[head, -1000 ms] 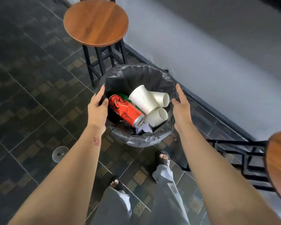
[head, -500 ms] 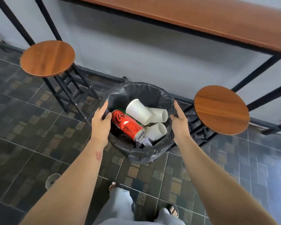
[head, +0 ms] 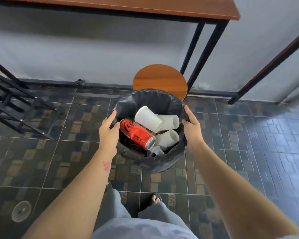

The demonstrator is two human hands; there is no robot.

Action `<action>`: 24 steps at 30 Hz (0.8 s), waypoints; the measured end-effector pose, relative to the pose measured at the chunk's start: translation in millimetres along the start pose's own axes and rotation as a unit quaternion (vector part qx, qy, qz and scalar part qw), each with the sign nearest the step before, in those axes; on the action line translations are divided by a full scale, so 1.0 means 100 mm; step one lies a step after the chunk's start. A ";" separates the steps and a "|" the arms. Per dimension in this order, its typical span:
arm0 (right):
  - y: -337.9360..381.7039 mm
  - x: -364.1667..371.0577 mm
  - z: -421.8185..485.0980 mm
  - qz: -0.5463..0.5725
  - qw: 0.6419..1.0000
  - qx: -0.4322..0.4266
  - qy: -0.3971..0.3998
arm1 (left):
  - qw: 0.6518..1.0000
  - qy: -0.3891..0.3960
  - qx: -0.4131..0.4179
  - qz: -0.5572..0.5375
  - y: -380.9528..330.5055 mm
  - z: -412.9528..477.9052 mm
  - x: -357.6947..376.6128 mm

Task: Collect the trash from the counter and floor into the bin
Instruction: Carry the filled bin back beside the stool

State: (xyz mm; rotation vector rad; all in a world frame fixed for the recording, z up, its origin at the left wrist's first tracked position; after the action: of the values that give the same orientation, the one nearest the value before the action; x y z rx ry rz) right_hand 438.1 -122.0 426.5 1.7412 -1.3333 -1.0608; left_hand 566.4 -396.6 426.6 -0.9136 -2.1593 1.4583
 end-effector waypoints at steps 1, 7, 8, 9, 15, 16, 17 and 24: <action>-0.04 -0.20 0.05 -0.001 1.000 0.002 -0.010 | 1.000 0.009 -0.006 0.005 0.04 -0.06 0.19; -0.21 -1.21 0.23 0.010 0.997 0.006 -0.078 | 0.997 0.077 -0.015 0.024 0.13 -0.23 1.24; -0.24 -1.34 0.28 0.014 0.996 0.008 -0.087 | 0.996 0.088 -0.011 0.029 0.12 -0.23 1.41; -0.28 -1.50 0.35 0.020 0.995 0.011 -0.100 | 0.994 0.099 -0.006 0.035 0.10 -0.23 1.61; -0.36 -2.26 0.96 0.035 0.988 0.024 -0.148 | 0.988 0.140 0.016 0.064 0.06 -0.03 2.75; -0.35 -2.37 1.11 0.040 0.987 0.024 -0.151 | 0.987 0.142 0.016 0.068 0.07 0.03 2.93; -0.35 -2.48 1.27 0.040 0.987 0.023 -0.154 | 0.987 0.143 0.014 0.073 0.08 0.09 3.11; -0.21 -3.14 2.24 0.026 0.984 0.031 -0.174 | 0.983 0.158 -0.011 0.091 -0.01 0.47 4.30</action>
State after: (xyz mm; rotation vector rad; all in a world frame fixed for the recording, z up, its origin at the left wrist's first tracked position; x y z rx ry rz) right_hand 200.3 178.3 373.0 1.6041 -1.6297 -1.3506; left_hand 228.1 -129.5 388.7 -1.2841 -1.9029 1.2675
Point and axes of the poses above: each hand's wrist, its own z-axis towards the middle knuckle, its own x-axis out of the palm, y = z × x, the point moved 7 cm from there along z, towards the middle knuckle, and after that the axes turned 6 degrees about -z, right-handed, at the moved point
